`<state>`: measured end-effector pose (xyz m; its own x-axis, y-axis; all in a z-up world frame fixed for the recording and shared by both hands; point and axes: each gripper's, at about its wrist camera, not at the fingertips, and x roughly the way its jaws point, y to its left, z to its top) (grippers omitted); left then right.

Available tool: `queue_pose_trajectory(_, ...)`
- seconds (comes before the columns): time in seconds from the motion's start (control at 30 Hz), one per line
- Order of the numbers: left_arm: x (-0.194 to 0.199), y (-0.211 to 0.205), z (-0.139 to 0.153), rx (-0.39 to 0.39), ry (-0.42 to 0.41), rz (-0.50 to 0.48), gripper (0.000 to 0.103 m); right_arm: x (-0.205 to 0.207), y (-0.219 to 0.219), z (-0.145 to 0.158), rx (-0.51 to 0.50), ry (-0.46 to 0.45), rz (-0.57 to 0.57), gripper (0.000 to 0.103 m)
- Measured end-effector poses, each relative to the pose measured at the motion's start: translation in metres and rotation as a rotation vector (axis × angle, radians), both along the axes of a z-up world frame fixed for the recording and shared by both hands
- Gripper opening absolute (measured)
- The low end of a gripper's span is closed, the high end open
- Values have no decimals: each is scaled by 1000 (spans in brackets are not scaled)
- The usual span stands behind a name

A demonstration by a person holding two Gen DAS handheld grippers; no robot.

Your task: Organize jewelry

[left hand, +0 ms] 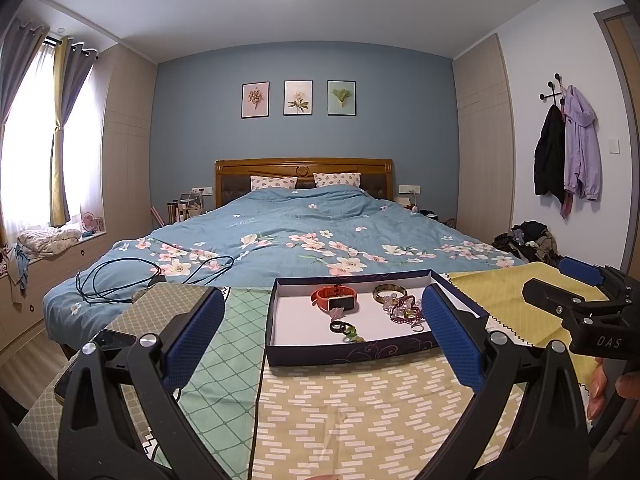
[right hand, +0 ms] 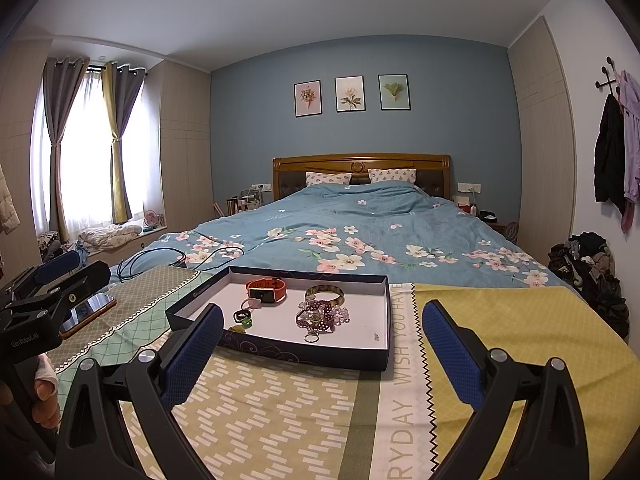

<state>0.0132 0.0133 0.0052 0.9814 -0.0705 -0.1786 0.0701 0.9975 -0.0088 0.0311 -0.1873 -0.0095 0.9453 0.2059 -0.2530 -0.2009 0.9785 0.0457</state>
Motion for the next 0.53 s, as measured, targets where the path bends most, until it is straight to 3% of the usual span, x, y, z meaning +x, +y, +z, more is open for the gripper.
queue_pose_trajectory(0.23,0,1,-1,12,-3,10,97,0,0,1,-4,2,2,96)
queue_pose_trajectory(0.37,7,4,-3,3,50,-2,97,4,-2,1,-38,23,1,96)
queue_pose_trajectory(0.53,28,19,-14,20,159,27,97,43,-36,-12,-121,228,-59,96)
